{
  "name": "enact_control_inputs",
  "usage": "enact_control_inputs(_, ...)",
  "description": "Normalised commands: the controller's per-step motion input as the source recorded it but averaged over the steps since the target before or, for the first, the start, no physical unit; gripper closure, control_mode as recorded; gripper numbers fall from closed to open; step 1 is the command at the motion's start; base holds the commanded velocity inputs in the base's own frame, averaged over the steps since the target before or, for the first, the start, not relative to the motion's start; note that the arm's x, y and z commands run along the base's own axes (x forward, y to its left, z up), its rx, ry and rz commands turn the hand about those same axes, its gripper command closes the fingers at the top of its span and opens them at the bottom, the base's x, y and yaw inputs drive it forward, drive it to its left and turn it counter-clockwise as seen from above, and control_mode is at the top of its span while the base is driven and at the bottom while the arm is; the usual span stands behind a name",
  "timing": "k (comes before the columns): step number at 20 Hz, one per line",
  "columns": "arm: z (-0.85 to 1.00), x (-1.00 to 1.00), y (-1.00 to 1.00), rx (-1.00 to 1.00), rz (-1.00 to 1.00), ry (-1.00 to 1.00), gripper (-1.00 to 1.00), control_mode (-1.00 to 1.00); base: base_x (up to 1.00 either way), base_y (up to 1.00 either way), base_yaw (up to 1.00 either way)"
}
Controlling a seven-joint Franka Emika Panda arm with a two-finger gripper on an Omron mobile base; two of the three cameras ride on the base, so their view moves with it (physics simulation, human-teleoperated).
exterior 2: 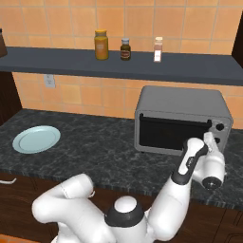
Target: Pick up the kebab skewer and baguette bread, and place them inside the toaster oven. Close the toaster oven door and start by setting the timer.
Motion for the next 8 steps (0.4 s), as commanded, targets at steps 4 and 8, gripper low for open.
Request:
enact_control_inputs(4, 0.18, 0.00, 0.00, 0.43, 0.01, -0.01, 1.00, -1.00, 0.00, 0.00, 0.00)
enact_control_inputs(8, 0.20, 0.00, 0.00, 0.35, 0.01, 0.00, 1.00, -1.00, 0.00, 0.00, 0.00)
